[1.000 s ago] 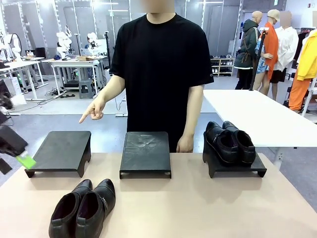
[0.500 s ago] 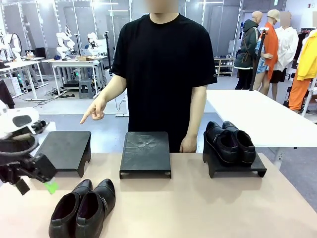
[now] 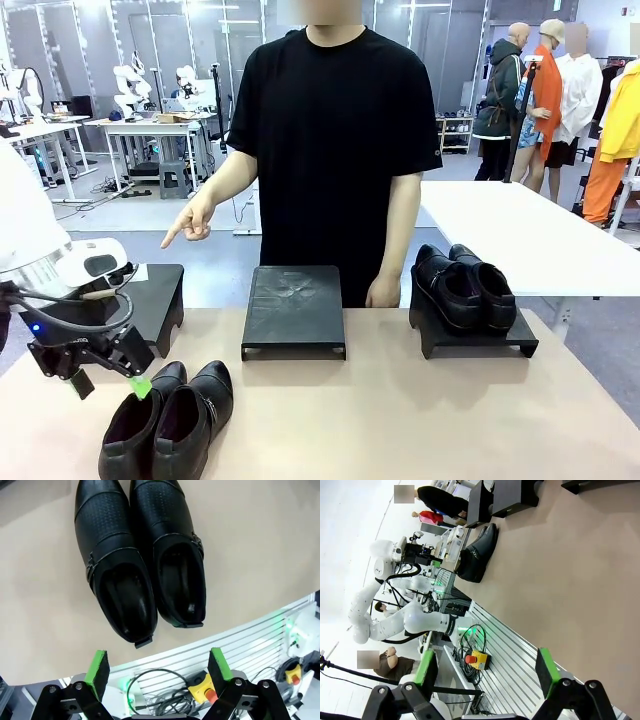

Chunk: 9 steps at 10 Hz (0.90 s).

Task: Place the shoes on the stand as instructed by the person.
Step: Pick up another pair of Shoes and place it on the Shoes Stand indicated by the person.

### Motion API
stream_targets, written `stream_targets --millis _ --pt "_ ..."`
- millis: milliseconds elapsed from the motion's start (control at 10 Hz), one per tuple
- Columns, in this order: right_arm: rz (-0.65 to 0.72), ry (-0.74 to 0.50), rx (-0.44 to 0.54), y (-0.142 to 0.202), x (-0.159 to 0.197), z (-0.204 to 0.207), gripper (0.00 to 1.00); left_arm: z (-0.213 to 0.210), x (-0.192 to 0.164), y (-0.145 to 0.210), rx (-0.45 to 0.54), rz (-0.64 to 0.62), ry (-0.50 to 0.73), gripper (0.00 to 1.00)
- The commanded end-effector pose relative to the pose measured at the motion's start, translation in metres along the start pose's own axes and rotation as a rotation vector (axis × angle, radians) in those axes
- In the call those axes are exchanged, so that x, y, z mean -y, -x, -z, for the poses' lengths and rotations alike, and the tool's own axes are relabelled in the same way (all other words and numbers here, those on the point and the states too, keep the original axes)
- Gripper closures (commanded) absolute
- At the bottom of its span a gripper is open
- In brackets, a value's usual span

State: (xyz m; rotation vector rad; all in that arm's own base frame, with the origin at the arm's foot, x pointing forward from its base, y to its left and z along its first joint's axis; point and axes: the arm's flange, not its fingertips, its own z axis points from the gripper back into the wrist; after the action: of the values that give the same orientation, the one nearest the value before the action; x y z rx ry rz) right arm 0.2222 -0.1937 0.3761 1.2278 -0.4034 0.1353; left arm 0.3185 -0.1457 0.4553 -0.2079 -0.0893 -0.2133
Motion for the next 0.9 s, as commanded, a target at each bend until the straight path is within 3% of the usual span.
stream_targets --millis 0,500,600,800 --pt "-0.008 -0.007 0.01 0.0 -0.005 0.0 0.0 -0.003 0.0 0.003 -0.003 0.009 0.001 0.0" --pt "-0.008 -0.007 0.01 0.0 -0.005 0.0 0.0 -0.001 0.0 0.0 -0.003 0.006 0.022 0.0" --pt "-0.008 -0.007 0.01 0.0 -0.005 0.0 0.0 0.009 0.001 0.003 -0.002 -0.095 0.024 0.0" --pt "-0.008 -0.007 0.01 0.0 -0.005 0.0 0.0 0.03 0.015 -0.001 -0.049 -0.119 0.028 0.0"
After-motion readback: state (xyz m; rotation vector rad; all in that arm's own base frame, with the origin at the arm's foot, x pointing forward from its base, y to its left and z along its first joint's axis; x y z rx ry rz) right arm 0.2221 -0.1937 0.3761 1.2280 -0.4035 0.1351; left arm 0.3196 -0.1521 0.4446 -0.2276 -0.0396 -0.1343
